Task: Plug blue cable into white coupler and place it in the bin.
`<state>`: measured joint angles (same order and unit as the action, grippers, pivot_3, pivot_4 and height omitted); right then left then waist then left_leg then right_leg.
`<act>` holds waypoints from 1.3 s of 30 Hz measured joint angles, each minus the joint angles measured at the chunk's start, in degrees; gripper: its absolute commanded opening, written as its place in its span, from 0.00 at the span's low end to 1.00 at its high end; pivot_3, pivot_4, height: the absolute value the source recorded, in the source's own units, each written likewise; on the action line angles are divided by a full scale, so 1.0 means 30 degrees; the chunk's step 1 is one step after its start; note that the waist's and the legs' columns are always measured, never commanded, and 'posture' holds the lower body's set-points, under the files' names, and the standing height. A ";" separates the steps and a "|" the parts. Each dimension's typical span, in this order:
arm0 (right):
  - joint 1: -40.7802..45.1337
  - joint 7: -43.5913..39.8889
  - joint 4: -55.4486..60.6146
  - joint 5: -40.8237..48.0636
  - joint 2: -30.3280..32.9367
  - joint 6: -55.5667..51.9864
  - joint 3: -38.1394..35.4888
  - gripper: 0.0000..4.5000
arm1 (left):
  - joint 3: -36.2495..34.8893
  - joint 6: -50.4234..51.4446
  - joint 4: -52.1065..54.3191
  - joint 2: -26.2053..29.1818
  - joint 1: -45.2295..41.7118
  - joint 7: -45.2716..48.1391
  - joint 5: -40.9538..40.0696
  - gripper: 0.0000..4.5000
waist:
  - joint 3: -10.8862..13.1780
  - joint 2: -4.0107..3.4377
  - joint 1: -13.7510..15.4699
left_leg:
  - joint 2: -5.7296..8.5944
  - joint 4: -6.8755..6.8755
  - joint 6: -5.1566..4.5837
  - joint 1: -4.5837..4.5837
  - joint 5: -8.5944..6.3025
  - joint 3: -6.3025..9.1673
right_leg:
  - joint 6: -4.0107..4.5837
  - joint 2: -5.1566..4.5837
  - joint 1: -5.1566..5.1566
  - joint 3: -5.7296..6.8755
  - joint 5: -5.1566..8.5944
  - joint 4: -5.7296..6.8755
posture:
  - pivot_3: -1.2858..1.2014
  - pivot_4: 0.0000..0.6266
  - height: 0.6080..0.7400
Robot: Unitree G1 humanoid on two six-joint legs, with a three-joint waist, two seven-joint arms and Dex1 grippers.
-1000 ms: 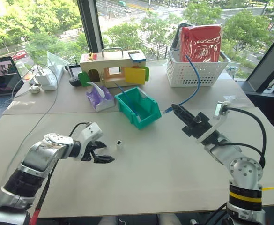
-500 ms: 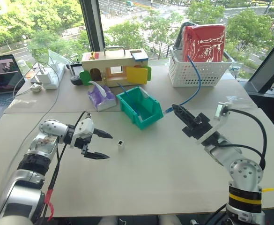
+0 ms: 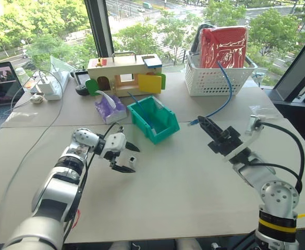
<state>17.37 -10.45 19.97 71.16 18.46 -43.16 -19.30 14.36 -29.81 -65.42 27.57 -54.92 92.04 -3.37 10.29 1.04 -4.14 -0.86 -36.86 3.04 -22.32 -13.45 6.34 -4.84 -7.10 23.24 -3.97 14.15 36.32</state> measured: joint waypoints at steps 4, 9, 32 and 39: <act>-0.0113 0.0222 0.0121 0.0050 0.0002 0.0010 -0.0041 0.00 | 0.0029 0.0006 -0.0404 0.0000 -0.0062 0.0070 0.0430 0.83 | -0.0001 0.0000 0.0040 | 0.0002 -0.0001 0.0000 0.0003 0.0000 0.0003 | 0.0000 0.0000 -0.0006 -0.0001 0.0000 0.0002 | 0.52 0.24 1.00; -0.0107 0.0245 0.0169 0.0345 0.0050 0.0010 -0.0039 0.00 | -0.0102 0.0553 -0.0930 0.0084 -0.0512 -0.0040 0.1121 0.43 | -0.0002 0.0000 0.0019 | 0.0001 -0.0005 0.0000 0.0020 0.0000 0.0003 | -0.0001 0.0000 -0.0015 -0.0001 0.0000 0.0013 | 0.52 0.24 1.00; 0.0026 0.0844 0.0355 -0.1360 0.1063 -0.0611 0.2411 0.00 | 0.1360 2.0615 2.1349 -0.2609 0.7378 -0.8879 0.2272 0.15 | -0.0001 0.0000 0.0028 | 0.0001 -0.0020 0.0001 0.0039 0.0002 0.0025 | -0.0006 0.0003 -0.0003 -0.0003 0.0007 0.0119 | 0.52 0.24 1.00; -0.1839 0.3518 0.2047 -0.2050 -0.0283 -0.0616 0.2761 0.00 | 0.2150 2.5765 2.4521 -0.3779 0.7878 -1.2323 0.2527 0.15 | -0.0002 0.0000 0.0188 | 0.0004 -0.0024 0.0007 0.0028 0.0004 0.0024 | -0.0009 0.0002 -0.0012 -0.0004 0.0009 0.0104 | 0.52 0.24 1.00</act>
<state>11.85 0.10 26.11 65.01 17.61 -45.01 -11.02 20.82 47.49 8.15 16.23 -31.28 55.07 4.21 10.28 1.05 -3.58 -0.84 -36.93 3.06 -22.24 -13.44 6.41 -4.87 -7.09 23.21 -3.98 14.18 36.63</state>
